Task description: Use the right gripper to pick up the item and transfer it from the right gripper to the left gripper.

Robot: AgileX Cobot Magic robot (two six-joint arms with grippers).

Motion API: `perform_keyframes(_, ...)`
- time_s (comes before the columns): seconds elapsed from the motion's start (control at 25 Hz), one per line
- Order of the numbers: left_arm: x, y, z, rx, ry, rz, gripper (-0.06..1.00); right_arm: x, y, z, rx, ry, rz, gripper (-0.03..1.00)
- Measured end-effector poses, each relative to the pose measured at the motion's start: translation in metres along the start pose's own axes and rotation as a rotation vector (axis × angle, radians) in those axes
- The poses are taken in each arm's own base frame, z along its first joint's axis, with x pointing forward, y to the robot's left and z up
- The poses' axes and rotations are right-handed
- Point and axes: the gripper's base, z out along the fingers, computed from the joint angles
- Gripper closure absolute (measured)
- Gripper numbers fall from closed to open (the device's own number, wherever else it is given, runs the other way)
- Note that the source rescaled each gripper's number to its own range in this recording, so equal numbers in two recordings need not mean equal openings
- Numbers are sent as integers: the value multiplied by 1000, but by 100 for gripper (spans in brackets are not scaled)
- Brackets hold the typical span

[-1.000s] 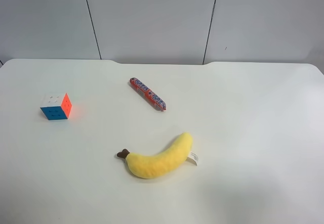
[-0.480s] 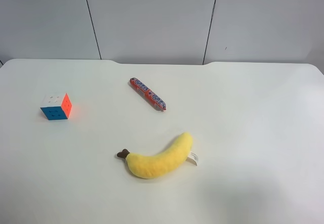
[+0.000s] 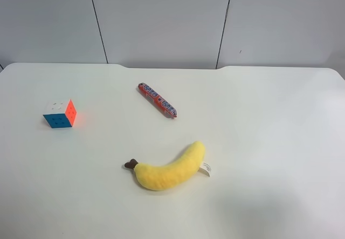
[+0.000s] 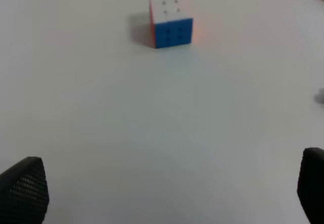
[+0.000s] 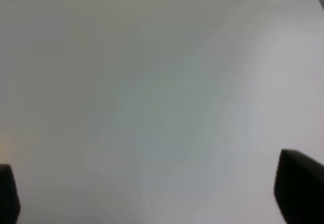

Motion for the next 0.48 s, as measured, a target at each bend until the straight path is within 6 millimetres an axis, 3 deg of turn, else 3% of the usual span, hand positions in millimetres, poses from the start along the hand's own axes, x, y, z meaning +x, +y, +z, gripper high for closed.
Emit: perform_keyframes(0.48, -4, -1, 11, 7, -77, 33, -6, 0, 0, 0, 0, 0, 0, -3)
